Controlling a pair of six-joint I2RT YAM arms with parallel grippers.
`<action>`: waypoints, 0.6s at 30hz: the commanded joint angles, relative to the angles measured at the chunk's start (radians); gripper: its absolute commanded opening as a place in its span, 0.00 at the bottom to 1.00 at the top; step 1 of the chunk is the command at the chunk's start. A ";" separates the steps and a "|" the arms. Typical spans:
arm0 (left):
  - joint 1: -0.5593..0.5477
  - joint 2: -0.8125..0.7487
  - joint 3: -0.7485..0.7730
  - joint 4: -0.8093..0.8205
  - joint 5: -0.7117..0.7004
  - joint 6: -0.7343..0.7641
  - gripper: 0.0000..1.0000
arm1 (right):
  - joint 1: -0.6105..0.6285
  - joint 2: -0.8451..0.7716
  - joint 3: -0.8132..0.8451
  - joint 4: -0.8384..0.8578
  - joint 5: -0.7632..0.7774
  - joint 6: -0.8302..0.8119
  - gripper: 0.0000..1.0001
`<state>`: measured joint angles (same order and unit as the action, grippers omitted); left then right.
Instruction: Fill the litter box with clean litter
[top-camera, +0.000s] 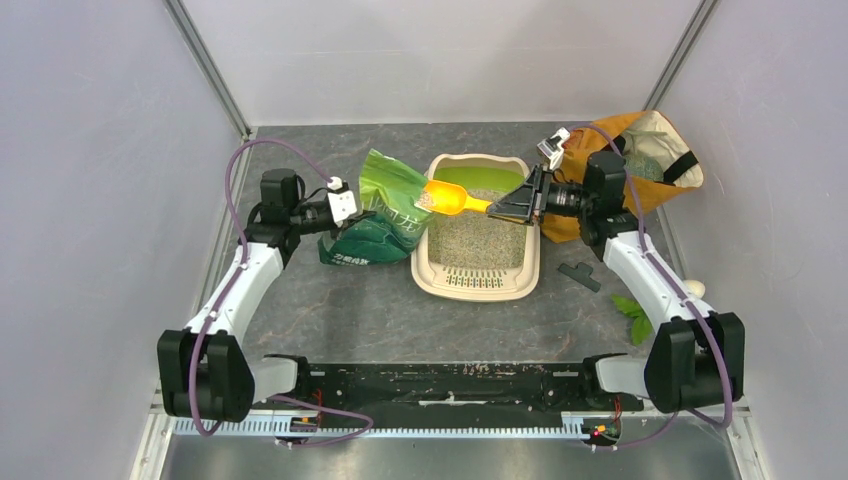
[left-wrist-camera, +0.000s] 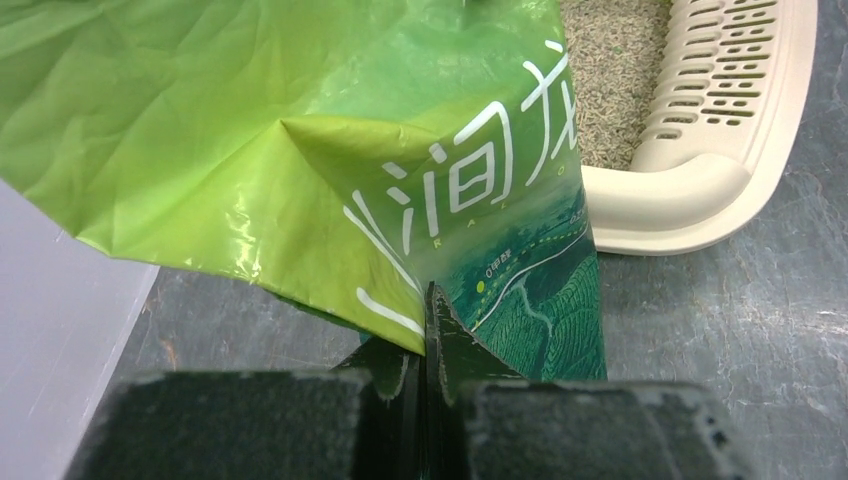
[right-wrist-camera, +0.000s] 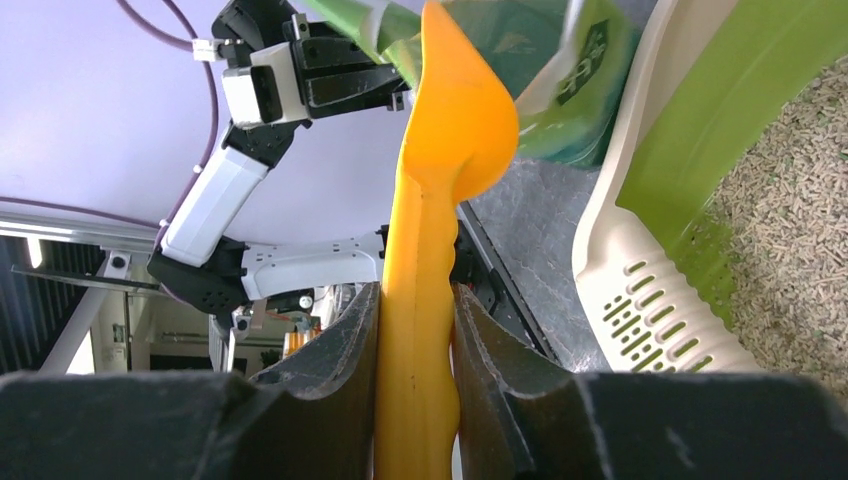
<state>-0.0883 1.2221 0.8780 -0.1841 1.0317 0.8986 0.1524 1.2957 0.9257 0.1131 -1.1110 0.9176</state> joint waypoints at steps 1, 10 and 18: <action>0.002 0.017 0.048 0.002 -0.023 -0.028 0.02 | -0.025 -0.066 -0.012 0.076 -0.097 0.015 0.00; 0.003 0.019 0.052 -0.014 -0.032 -0.018 0.02 | -0.095 -0.109 -0.019 -0.061 -0.133 -0.067 0.00; 0.005 0.018 0.050 -0.030 -0.028 -0.005 0.02 | -0.207 -0.121 -0.019 -0.183 -0.165 -0.150 0.00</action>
<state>-0.0845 1.2381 0.8875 -0.2123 0.9943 0.8982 -0.0010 1.1961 0.8951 -0.0330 -1.2247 0.8177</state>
